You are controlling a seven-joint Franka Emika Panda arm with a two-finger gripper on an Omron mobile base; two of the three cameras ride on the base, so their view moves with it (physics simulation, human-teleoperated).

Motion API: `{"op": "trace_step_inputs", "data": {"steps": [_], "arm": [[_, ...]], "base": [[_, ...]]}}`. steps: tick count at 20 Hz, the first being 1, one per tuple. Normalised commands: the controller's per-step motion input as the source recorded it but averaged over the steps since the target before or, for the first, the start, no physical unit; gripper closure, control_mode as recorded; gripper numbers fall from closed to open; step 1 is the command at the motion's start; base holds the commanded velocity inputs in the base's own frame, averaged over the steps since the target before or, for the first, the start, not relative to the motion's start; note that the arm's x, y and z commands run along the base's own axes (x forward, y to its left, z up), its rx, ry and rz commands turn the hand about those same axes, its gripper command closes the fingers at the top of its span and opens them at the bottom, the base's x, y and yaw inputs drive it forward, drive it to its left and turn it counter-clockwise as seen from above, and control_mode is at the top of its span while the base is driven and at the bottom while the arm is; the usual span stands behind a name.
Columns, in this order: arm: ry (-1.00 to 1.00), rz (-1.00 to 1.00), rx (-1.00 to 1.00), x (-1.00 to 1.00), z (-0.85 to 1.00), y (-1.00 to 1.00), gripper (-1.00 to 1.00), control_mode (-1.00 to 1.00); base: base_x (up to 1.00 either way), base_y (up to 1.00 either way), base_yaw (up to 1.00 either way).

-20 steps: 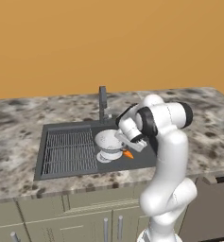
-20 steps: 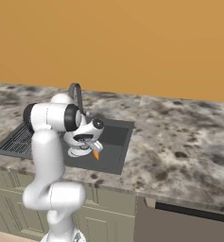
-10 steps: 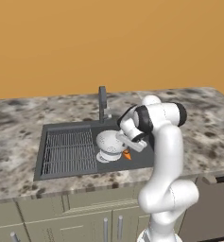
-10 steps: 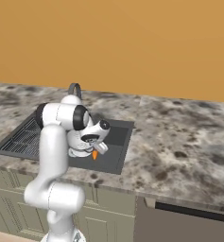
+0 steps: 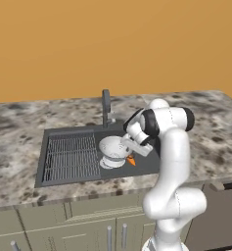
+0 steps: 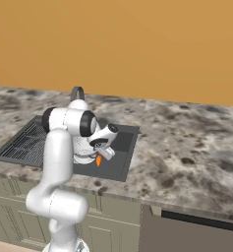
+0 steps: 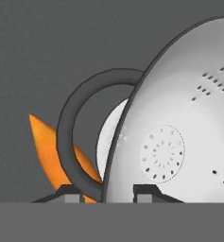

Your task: Pick the tupperware and colander and place them in the sink. Then turn on the water.

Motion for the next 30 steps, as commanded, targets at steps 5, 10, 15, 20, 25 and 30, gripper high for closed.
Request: {"op": "trace_step_inputs", "data": {"steps": [5, 10, 15, 20, 25, 30], "arm": [[0.01, 0.00, 0.00, 0.00, 0.00, 0.00, -1.00, -1.00], [0.02, 0.00, 0.00, 0.00, 0.15, 0.00, -1.00, -1.00], [0.04, 0.00, 0.00, 0.00, 0.51, 0.00, -1.00, -1.00], [0.12, 0.00, 0.00, -0.14, 0.72, -0.01, -1.00, -1.00], [0.10, 0.00, 0.00, -0.45, 0.62, -0.05, -1.00, -1.00], [0.06, 0.00, 0.00, -0.62, 0.60, -0.07, -1.00, -1.00]], "base": [[0.00, 0.00, 0.00], [0.00, 0.00, 0.00], [0.00, 0.00, 0.00], [0.00, 0.00, 0.00], [0.00, 0.00, 0.00], [0.00, 0.00, 0.00]]}}
